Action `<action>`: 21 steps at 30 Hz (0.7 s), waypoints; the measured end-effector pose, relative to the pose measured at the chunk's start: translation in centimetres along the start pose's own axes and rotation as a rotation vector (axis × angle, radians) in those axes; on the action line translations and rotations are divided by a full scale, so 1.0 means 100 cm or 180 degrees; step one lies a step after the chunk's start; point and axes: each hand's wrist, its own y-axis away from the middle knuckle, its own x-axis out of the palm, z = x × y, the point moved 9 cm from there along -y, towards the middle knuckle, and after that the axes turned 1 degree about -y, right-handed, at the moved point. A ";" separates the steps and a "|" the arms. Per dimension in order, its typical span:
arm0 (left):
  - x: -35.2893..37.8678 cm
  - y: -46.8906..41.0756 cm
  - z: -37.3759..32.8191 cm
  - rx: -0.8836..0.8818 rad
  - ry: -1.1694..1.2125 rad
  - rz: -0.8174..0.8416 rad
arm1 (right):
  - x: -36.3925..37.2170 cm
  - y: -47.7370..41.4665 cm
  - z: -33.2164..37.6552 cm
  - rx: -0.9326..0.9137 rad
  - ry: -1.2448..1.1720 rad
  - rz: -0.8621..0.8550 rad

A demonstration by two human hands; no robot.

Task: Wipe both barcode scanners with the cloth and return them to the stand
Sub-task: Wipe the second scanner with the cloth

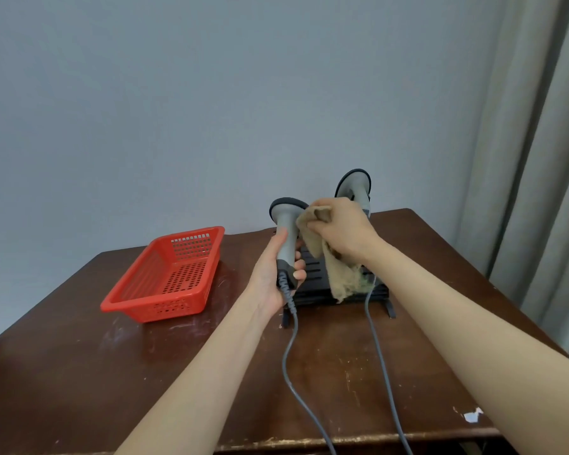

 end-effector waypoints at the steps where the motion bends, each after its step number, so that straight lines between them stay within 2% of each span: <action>1: 0.000 0.001 0.001 -0.0006 -0.0063 -0.0021 | -0.004 -0.001 0.003 0.0001 -0.0108 -0.0188; 3: 0.004 0.001 0.003 -0.0038 -0.0174 -0.0014 | -0.003 -0.001 0.003 0.0057 -0.0266 -0.0317; 5: 0.006 0.001 0.002 -0.0008 -0.0293 -0.0065 | 0.005 0.004 0.003 0.0056 -0.0453 -0.0136; 9: -0.005 -0.004 -0.006 0.0122 -0.0323 -0.0136 | 0.031 0.024 0.012 -0.0130 -0.0520 0.1134; 11: -0.009 -0.003 -0.006 0.0113 -0.0467 -0.0181 | 0.034 0.027 0.007 -0.0069 -0.0284 0.1419; 12: -0.009 -0.002 -0.006 0.0128 -0.0506 -0.0197 | 0.029 0.022 0.005 -0.0057 -0.0138 0.1246; 15: -0.005 -0.001 -0.006 0.0261 -0.0655 -0.0219 | 0.007 0.009 0.008 -0.0076 -0.0077 0.0200; 16: -0.004 -0.002 -0.007 0.0331 -0.0764 -0.0220 | 0.007 0.008 0.011 -0.0110 -0.0184 0.0146; 17: -0.004 -0.003 -0.009 0.0400 -0.0864 -0.0230 | 0.012 0.008 0.013 -0.0128 -0.0302 0.0299; 19: -0.009 -0.005 -0.012 0.0489 -0.0959 -0.0286 | 0.027 0.013 0.011 -0.0093 -0.0355 0.0986; 21: -0.015 -0.006 -0.017 0.0540 -0.0918 -0.0331 | 0.035 0.020 0.001 -0.0052 0.0075 0.1567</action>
